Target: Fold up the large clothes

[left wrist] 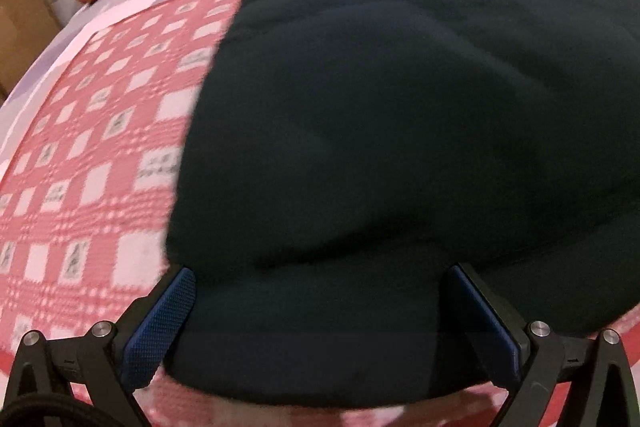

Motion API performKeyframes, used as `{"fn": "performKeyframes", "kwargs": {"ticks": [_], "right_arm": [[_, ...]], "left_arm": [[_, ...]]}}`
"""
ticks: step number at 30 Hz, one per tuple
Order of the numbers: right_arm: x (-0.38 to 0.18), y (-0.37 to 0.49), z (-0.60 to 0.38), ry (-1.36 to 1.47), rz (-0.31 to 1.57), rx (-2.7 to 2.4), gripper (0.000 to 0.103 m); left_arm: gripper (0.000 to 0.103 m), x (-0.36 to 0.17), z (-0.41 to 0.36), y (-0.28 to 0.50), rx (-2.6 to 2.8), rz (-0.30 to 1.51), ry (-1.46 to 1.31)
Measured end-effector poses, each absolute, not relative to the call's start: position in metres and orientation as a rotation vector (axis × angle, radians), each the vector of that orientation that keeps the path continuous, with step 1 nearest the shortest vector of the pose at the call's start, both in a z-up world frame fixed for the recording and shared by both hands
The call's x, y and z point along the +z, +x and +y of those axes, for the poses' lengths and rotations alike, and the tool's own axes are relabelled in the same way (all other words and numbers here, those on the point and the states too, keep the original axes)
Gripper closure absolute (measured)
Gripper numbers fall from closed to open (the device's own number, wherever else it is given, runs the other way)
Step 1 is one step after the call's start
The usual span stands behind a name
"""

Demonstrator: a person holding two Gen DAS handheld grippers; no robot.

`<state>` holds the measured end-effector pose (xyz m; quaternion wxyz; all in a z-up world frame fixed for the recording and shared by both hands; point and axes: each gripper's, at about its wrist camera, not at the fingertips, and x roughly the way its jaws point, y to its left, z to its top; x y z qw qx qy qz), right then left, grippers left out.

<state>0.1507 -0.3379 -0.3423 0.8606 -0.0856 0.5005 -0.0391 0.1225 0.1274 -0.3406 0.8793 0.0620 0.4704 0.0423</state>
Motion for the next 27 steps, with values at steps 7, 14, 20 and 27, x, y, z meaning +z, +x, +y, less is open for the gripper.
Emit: {"fn": "performKeyframes", "kwargs": {"ticks": [7,14,20,27], "right_arm": [[-0.325,0.160,-0.313,-0.205,1.020,-0.108,0.001],[-0.290,0.202,-0.221,-0.177,0.883,0.121,0.001],[-0.302,0.272,-0.117,-0.284,0.906,0.334,0.001],[-0.312,0.359,-0.106,-0.251,0.983,0.317,0.000]], "left_arm": [[0.002,-0.313,0.151,0.128,0.227,0.976,-0.005],[0.002,-0.296,0.054,0.203,-0.047,0.948,-0.029],[0.000,-0.313,0.013,0.270,-0.084,0.953,-0.005],[0.000,-0.319,0.020,0.334,-0.086,0.988,0.037]]}}
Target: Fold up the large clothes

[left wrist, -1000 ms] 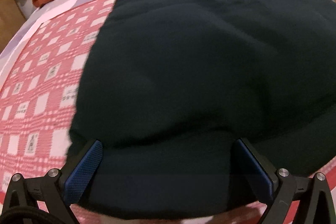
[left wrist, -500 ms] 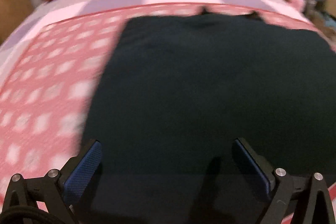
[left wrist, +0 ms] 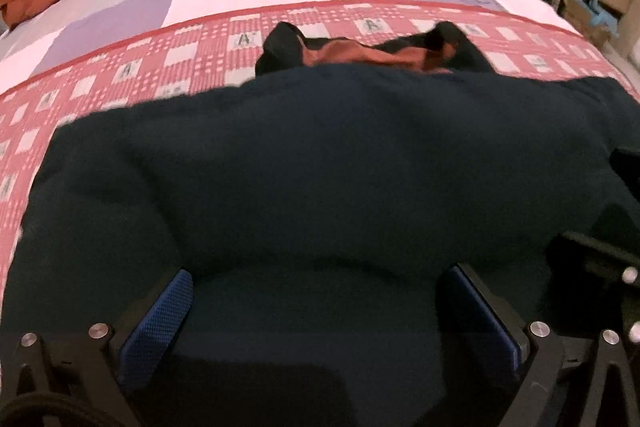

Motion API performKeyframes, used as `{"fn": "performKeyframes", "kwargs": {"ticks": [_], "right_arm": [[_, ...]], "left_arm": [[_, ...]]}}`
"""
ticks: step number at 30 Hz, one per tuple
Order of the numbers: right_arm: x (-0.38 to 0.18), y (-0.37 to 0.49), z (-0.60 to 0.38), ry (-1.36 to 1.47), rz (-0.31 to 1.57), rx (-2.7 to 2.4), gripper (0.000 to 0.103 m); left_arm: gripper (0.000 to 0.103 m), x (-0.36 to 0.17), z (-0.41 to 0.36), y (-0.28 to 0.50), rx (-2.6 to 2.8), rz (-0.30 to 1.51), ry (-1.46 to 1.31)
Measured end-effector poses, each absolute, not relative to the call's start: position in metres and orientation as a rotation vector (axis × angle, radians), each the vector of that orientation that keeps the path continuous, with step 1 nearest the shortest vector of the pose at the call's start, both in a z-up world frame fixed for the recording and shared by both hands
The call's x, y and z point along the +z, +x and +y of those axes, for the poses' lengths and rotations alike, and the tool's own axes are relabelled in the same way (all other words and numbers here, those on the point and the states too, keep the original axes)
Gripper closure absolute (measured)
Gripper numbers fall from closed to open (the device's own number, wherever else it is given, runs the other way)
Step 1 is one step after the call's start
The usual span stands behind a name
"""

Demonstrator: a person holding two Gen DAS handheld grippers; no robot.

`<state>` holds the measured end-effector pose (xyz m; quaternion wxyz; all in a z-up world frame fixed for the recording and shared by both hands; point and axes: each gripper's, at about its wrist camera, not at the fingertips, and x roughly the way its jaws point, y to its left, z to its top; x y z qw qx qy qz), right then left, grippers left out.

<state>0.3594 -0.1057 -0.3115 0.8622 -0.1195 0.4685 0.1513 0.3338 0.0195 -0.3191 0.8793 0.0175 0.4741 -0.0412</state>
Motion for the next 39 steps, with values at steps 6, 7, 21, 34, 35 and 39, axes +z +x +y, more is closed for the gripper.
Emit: {"fn": "performKeyframes", "kwargs": {"ticks": [6,7,21,34,35,39], "right_arm": [[-0.321,0.408,-0.120,-0.219,1.020,0.273,0.000],[-0.322,0.416,-0.125,-0.216,1.019,0.265,0.000],[-0.328,0.425,-0.296,-0.036,1.045,-0.034,0.000],[-0.335,0.397,-0.358,0.136,1.026,-0.139,0.000],[-0.335,0.395,-0.359,0.139,1.024,-0.145,0.000],[-0.332,0.385,-0.365,0.157,1.013,-0.166,0.000]], "left_arm": [[0.000,-0.323,0.036,0.374,-0.066,1.004,0.060],[0.000,-0.324,0.041,0.377,-0.058,1.005,0.060],[0.000,-0.335,0.159,0.383,0.110,1.023,-0.010],[0.000,-0.352,0.210,0.365,0.256,1.043,-0.167],[0.000,-0.351,0.211,0.363,0.261,1.042,-0.163],[0.000,-0.346,0.215,0.352,0.288,1.031,-0.149]]}}
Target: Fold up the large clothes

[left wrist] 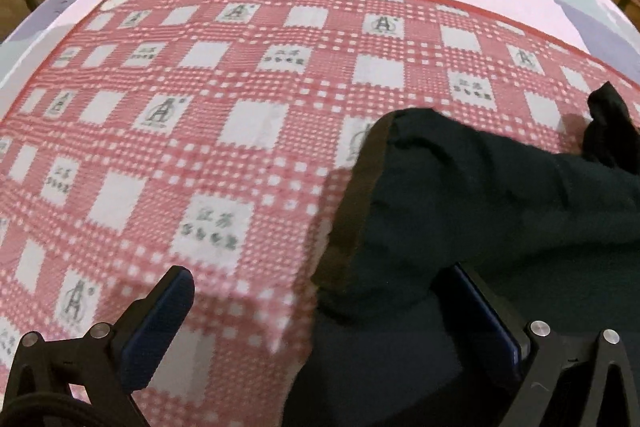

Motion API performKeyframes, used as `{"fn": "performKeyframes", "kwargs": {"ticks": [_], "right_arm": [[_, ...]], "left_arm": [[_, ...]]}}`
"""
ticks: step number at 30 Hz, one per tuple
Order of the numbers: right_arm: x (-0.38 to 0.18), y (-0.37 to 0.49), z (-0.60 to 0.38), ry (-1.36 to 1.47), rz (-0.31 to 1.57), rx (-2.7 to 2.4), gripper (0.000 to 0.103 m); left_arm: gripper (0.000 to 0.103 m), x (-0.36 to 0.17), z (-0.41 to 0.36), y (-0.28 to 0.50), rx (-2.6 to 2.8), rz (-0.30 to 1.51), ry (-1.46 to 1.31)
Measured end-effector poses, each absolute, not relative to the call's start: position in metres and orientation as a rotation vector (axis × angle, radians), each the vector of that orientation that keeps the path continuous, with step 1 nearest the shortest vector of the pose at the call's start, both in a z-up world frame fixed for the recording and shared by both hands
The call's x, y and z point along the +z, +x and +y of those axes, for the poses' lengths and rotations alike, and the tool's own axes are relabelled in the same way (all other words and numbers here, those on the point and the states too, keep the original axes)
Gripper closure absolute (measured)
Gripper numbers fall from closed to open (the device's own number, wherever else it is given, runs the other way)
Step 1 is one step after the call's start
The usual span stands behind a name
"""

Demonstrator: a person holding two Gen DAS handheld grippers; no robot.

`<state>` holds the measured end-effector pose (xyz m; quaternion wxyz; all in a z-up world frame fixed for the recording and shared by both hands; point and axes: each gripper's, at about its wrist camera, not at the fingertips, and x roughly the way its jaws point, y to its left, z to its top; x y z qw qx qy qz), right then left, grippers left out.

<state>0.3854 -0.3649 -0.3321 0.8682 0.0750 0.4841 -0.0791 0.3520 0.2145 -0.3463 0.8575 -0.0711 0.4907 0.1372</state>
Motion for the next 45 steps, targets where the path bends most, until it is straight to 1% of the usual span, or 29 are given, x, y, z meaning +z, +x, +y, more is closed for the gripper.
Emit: {"fn": "performKeyframes", "kwargs": {"ticks": [6,11,16,19,24,29,32,34,39,45], "right_arm": [[-0.323,0.365,-0.371,0.151,0.981,-0.212,0.000],[-0.313,0.338,-0.368,0.080,0.966,-0.234,0.000],[-0.317,0.300,-0.382,0.053,1.031,-0.291,0.000],[-0.309,0.264,-0.392,0.084,1.050,-0.299,0.000],[-0.269,0.211,-0.362,0.061,1.037,-0.179,0.000],[-0.218,0.162,-0.300,0.044,1.060,-0.010,0.000],[-0.188,0.128,-0.260,0.033,1.081,0.071,0.000],[-0.174,0.110,-0.238,0.044,1.110,0.105,0.000],[-0.127,0.055,-0.186,0.064,1.138,0.182,0.000],[-0.084,0.013,-0.164,0.076,1.154,0.164,0.000]], "left_arm": [[0.000,-0.336,0.220,0.323,0.349,0.987,-0.098],[0.000,-0.326,0.215,0.297,0.375,0.976,-0.055],[0.000,-0.326,0.218,0.261,0.432,1.042,-0.032],[0.000,-0.313,0.215,0.232,0.471,1.077,-0.031],[0.000,-0.271,0.177,0.183,0.451,1.109,0.019],[0.000,-0.209,0.114,0.135,0.402,1.114,0.029],[0.000,-0.177,0.088,0.116,0.320,1.107,-0.017],[0.000,-0.158,0.074,0.104,0.292,1.140,-0.074],[0.000,-0.112,0.045,0.078,0.279,1.134,-0.065],[0.000,-0.073,0.031,0.046,0.265,1.129,-0.049]]}}
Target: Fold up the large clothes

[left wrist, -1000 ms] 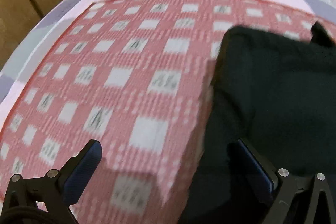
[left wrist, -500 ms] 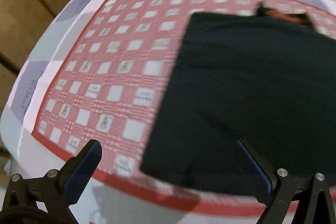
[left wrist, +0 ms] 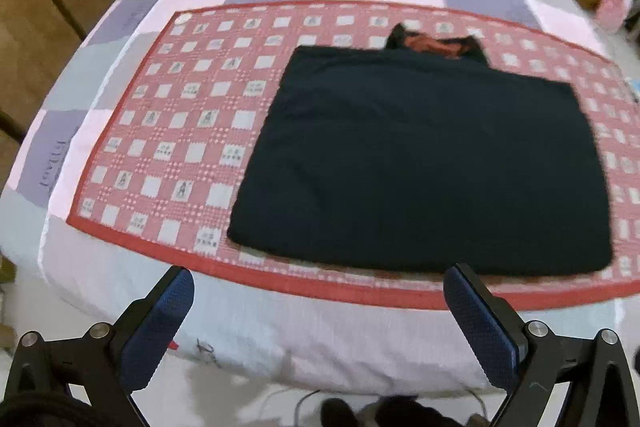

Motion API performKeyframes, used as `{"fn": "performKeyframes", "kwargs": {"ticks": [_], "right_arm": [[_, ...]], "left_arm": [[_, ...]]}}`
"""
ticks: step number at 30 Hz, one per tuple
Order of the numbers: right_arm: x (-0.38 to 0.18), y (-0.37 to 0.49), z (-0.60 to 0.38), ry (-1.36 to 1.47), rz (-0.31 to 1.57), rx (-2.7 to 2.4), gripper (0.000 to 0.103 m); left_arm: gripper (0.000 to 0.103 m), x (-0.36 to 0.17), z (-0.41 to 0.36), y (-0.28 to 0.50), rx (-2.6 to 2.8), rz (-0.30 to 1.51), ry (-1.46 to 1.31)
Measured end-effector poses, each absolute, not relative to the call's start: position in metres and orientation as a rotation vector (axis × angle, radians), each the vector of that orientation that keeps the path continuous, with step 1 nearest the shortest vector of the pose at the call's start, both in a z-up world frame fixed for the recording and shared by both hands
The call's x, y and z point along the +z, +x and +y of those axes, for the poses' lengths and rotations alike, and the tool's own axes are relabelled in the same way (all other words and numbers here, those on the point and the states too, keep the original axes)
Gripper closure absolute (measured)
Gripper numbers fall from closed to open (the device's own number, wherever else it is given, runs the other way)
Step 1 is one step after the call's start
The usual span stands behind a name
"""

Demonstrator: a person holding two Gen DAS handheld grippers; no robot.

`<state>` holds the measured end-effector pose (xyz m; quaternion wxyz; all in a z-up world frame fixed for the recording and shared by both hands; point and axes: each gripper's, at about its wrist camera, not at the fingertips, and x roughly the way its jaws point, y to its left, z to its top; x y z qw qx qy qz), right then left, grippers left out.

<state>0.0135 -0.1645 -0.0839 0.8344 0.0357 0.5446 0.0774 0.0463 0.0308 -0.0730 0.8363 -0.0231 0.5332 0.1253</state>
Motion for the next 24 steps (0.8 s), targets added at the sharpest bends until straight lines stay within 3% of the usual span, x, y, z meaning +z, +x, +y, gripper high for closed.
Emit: {"fn": "performKeyframes", "kwargs": {"ticks": [10,24], "right_arm": [[-0.034,-0.026,-0.146,0.074,1.144,0.135,0.000],[-0.022,-0.034,-0.130,0.046,1.166,0.140,0.000]], "left_arm": [[0.000,-0.031,0.011,0.008,0.163,1.109,-0.075],[0.000,-0.024,-0.002,0.001,0.098,1.130,-0.062]]}}
